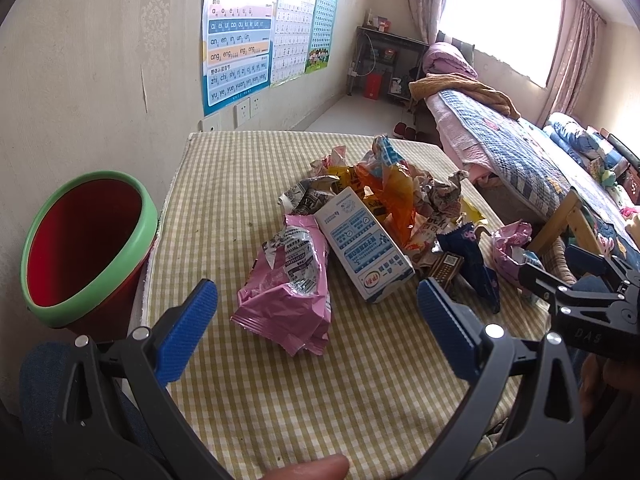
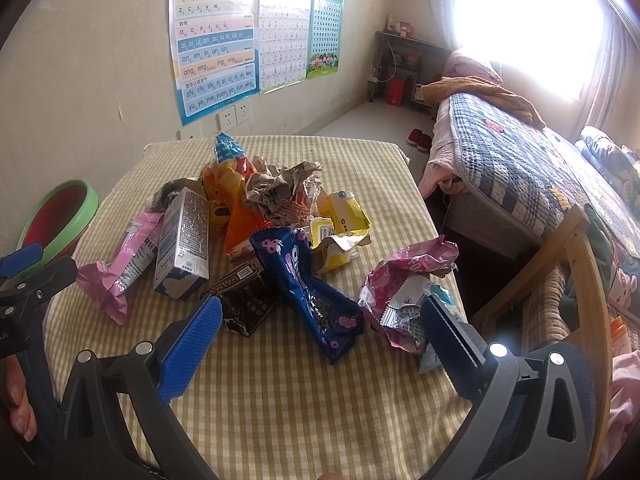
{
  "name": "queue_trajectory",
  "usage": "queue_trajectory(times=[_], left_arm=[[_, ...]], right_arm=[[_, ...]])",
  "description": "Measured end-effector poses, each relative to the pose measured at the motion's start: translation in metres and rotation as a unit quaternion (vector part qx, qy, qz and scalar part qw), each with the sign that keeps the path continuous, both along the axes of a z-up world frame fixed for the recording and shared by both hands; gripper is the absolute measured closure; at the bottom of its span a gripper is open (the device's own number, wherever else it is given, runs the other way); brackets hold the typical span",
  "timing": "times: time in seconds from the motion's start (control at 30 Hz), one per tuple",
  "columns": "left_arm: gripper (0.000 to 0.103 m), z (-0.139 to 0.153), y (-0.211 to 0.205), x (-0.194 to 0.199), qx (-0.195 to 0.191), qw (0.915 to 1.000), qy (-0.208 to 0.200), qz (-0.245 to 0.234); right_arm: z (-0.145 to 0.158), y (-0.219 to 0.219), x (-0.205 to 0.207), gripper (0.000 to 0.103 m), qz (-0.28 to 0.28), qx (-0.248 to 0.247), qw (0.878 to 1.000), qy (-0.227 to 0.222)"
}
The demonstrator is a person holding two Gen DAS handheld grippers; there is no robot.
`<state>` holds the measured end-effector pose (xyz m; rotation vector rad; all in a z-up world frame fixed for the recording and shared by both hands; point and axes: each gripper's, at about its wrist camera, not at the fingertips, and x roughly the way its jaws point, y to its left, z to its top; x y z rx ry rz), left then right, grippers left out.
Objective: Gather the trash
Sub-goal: 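Grasp the pink wrapper with the left tool while the right tool grasps the silver-blue wrapper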
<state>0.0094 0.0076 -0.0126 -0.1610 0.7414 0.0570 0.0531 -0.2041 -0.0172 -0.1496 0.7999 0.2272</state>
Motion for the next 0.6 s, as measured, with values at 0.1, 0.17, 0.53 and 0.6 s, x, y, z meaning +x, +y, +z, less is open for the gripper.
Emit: queue_trajectory(times=[0.1,0.17,0.53,0.6], left_arm=[[0.005,-0.001,0.006,0.001,-0.016,0.9999,0.003,0.005],[0.005,-0.003,0.009,0.003,-0.024,0.9996,0.013,0.007],[0.005,-0.018,0.004,0.030,-0.041,0.9956,0.080,-0.028],[0.005,-0.024,0.004,0.037,-0.035,0.9943,0.096,-0.031]], right_arm=[[0.000,-0.003,0.002,0.007,-0.005,0.004,1.000,0.005],[0.001,-0.006,0.005,0.007,-0.008,0.005,1.000,0.009],[-0.013,-0.052,0.038,0.007,-0.070,0.035,0.993,0.084],[-0.014,-0.059,0.043,0.007,-0.073,0.024,0.993,0.087]])
